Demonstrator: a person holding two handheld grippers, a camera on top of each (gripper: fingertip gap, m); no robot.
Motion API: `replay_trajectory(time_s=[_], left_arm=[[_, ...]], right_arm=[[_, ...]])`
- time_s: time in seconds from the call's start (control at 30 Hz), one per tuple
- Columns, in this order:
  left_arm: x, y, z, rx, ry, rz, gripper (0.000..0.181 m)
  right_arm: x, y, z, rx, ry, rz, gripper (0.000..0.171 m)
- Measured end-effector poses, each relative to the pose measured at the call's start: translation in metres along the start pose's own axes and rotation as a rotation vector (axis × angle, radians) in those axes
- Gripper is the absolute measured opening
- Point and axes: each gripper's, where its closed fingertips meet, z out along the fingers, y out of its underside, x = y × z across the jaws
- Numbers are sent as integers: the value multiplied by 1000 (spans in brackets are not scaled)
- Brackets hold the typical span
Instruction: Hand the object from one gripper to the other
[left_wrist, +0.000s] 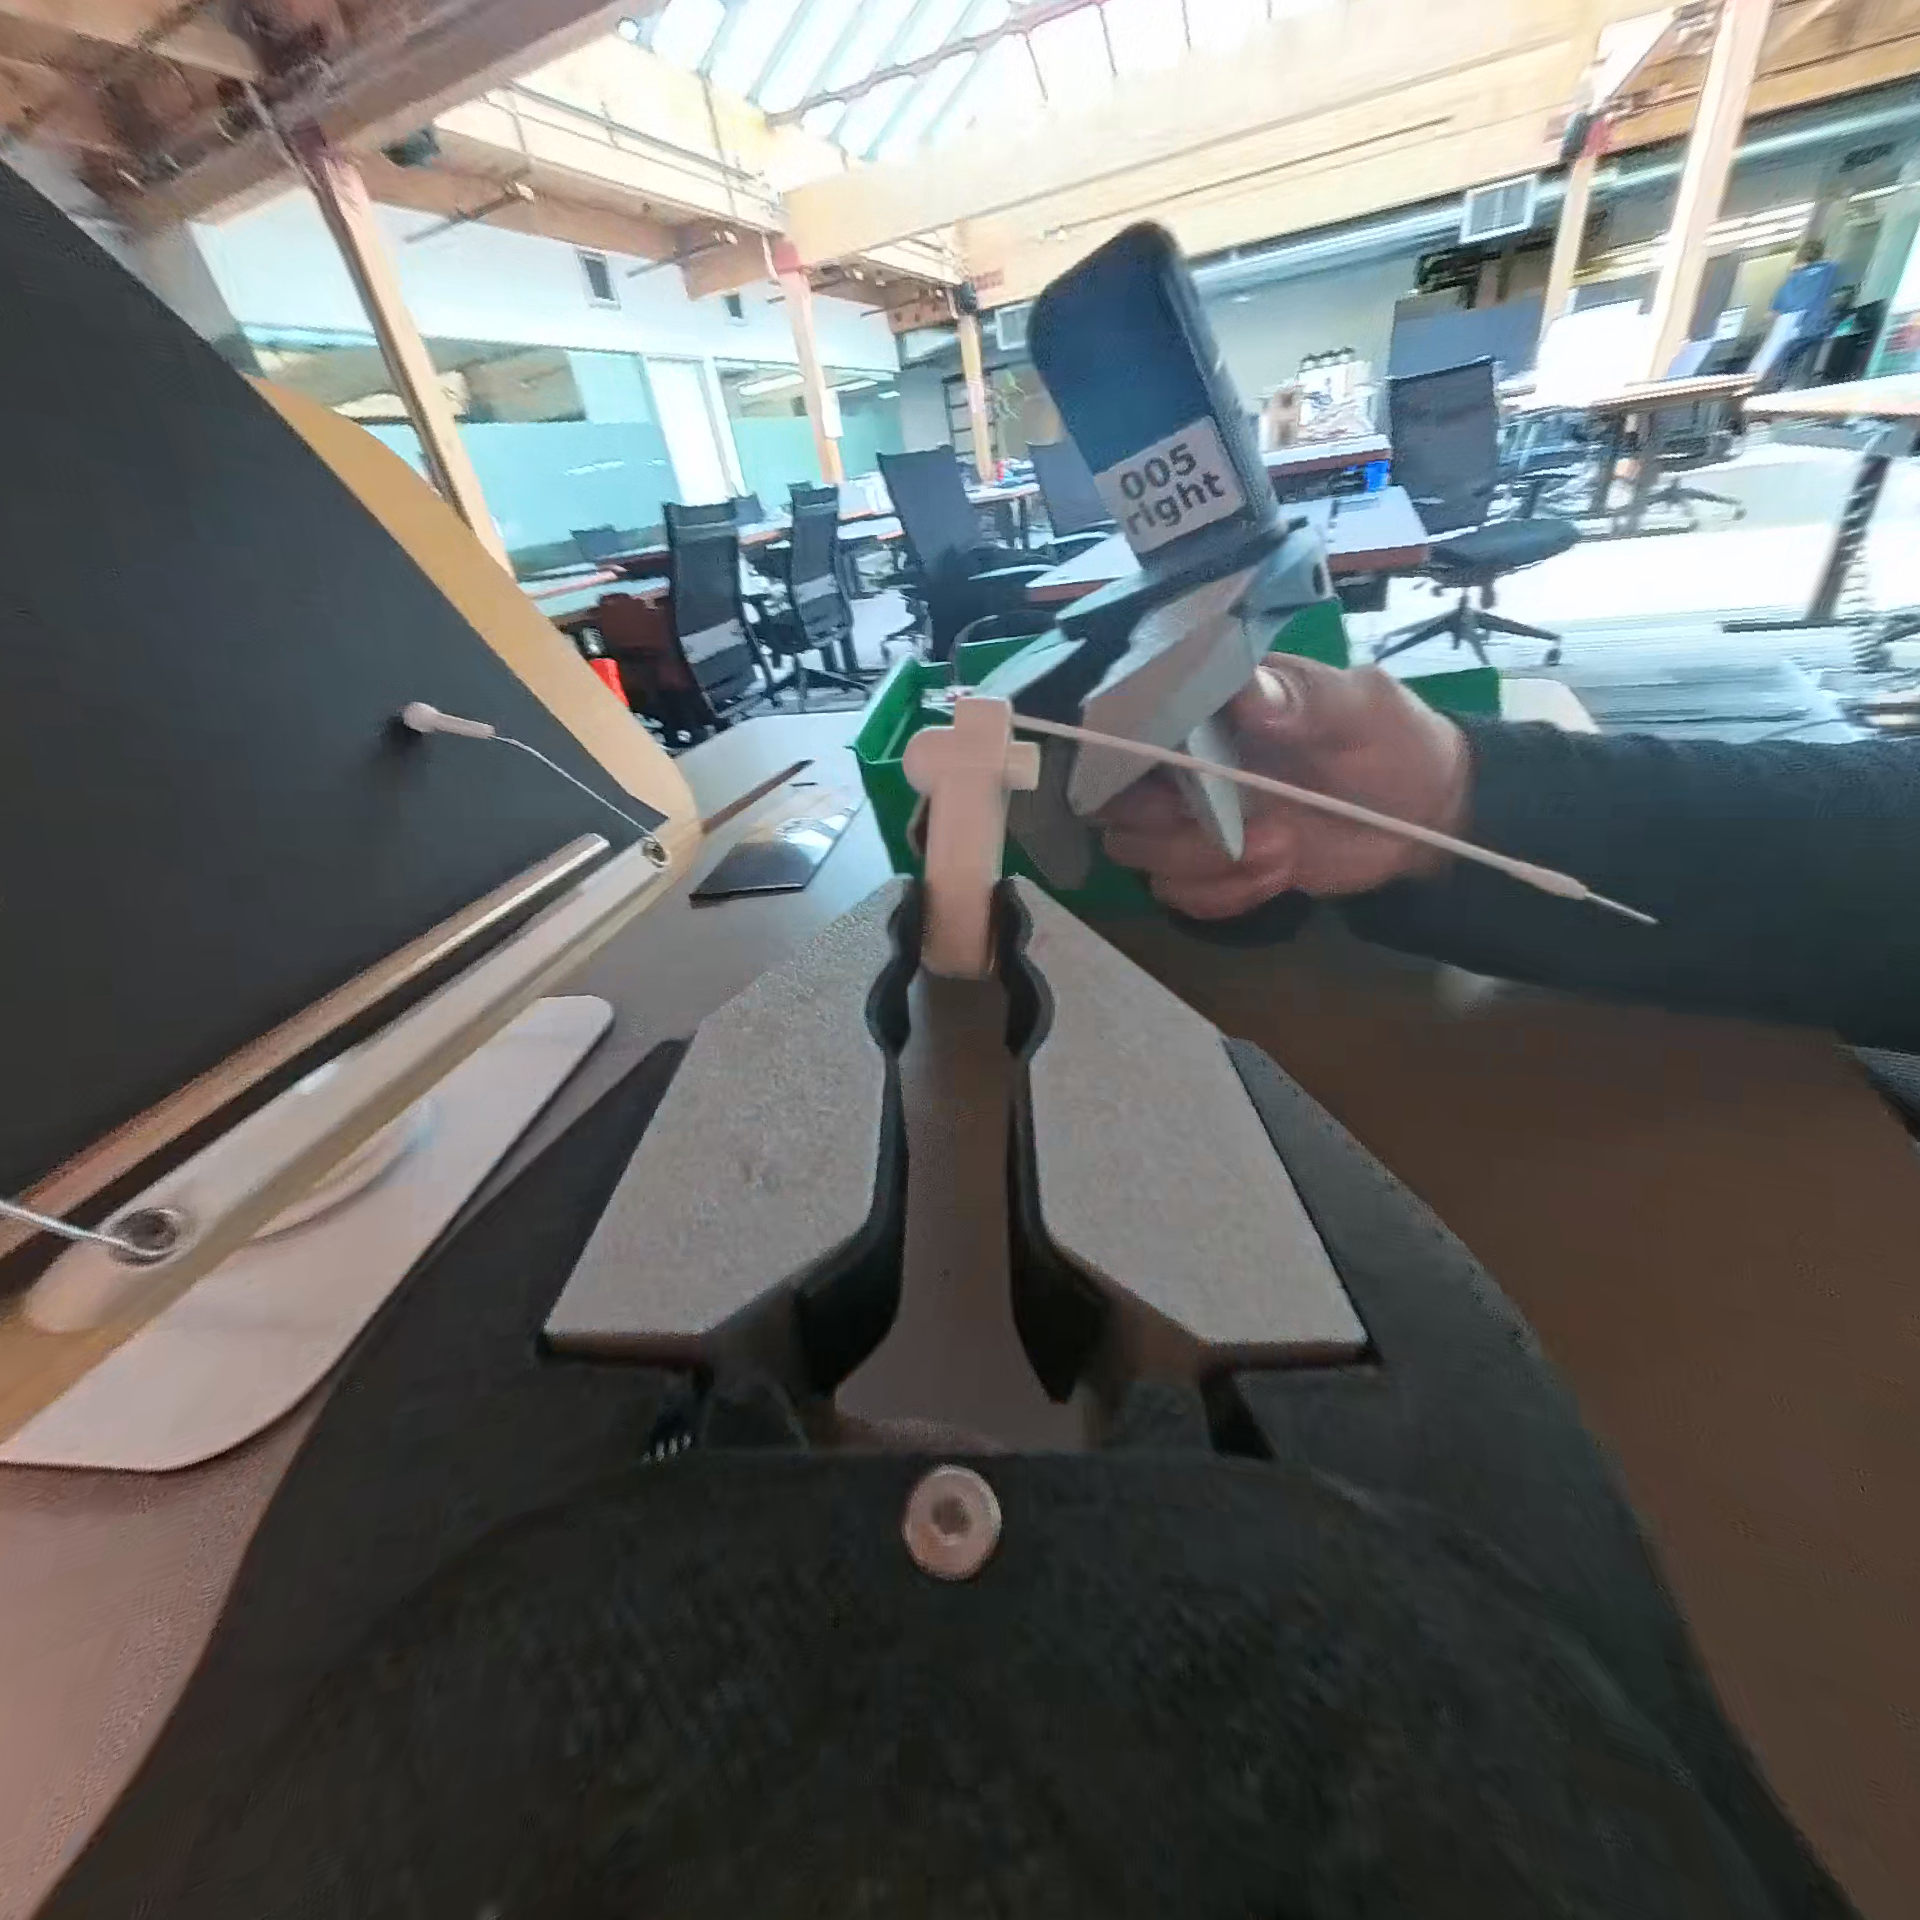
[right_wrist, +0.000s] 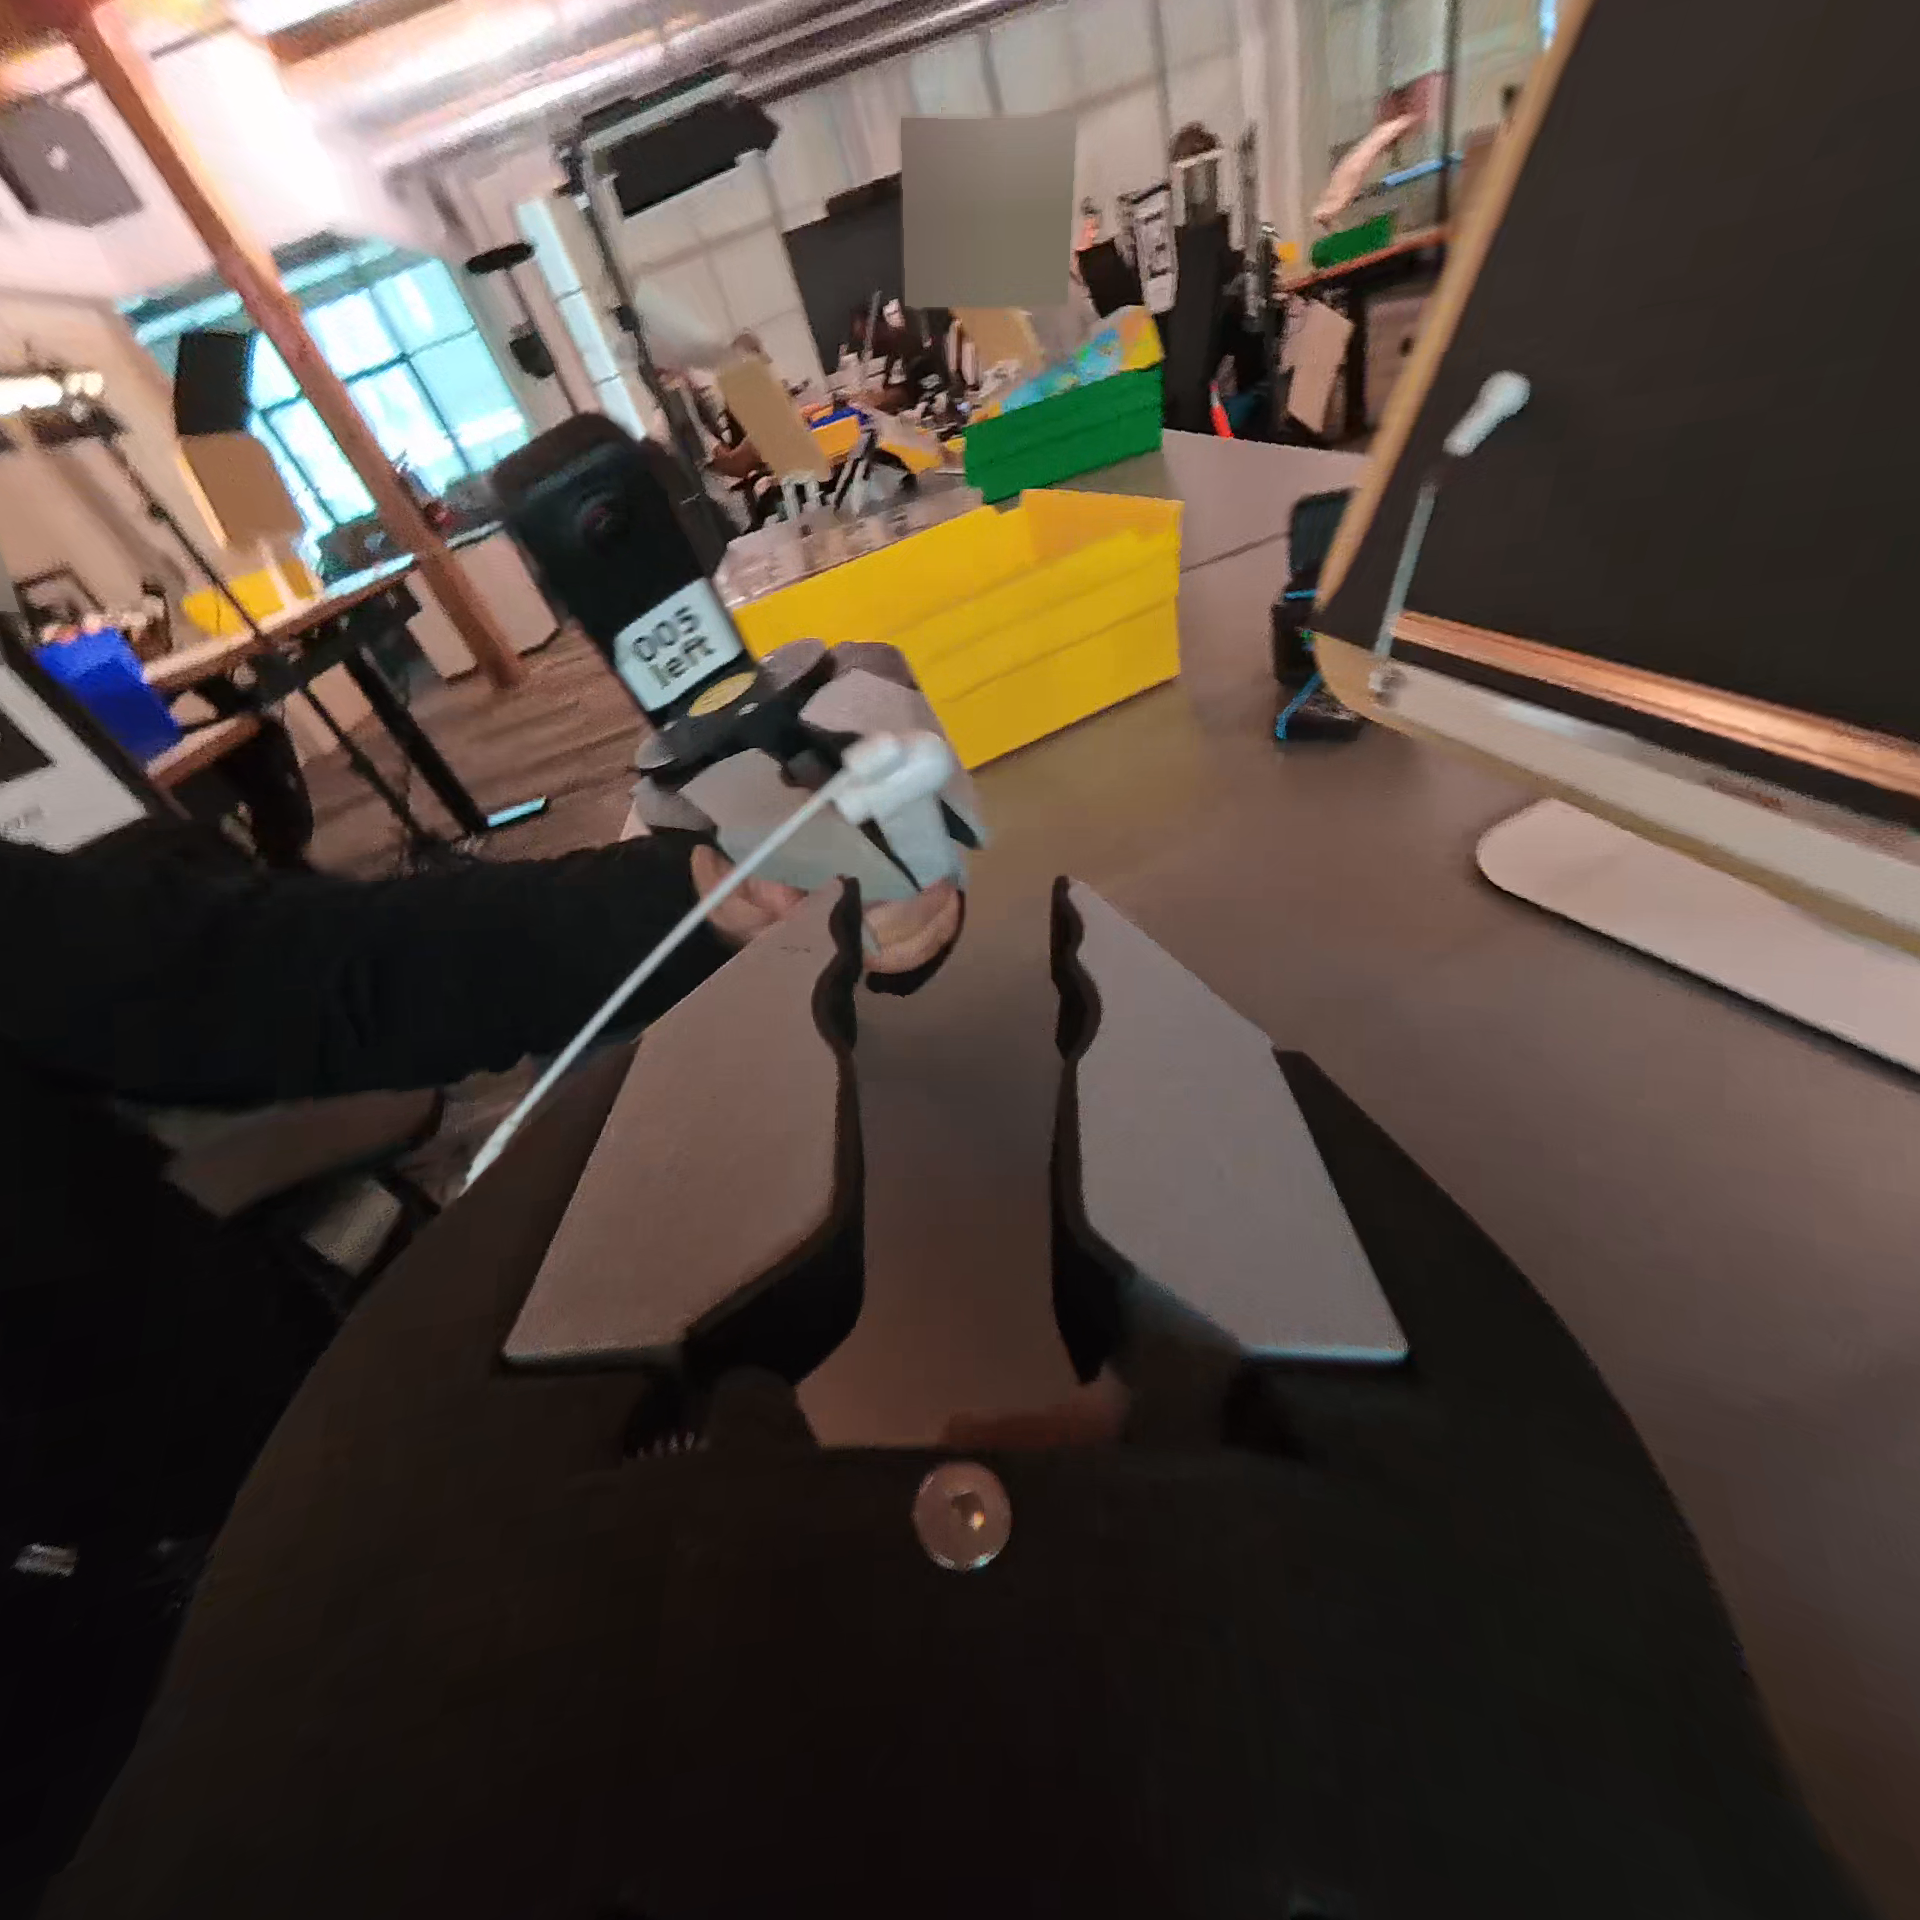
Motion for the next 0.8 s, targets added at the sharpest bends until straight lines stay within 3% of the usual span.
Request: replay_trajectory(time_s=[0.1,0.2,0.3,0.33,0.47,0.57,0.67,0.8], left_arm=[[13,4,5,-12,67,-53,11],[18,8,10,-28,90,-94,11],[9,14,12,-53,16,-77,12],[3,17,12,-69,-34,-30,22],[-8,37,12,-195,-205,366,36],[4,37,15,-210,-254,738,34],[14,41,19,-234,-301,1113,19],[7,40,22,-262,-360,1274,23]], right_arm=[[-15,2,12,-6,-1,-130,34],[-17,6,16,-32,40,-217,20],[-8,9,15,-48,63,-154,19],[-2,9,14,-45,67,-84,19],[25,8,2,12,64,239,19],[28,13,-2,29,-28,490,18],[27,21,2,19,-94,649,18],[19,30,8,-23,-142,748,18]])
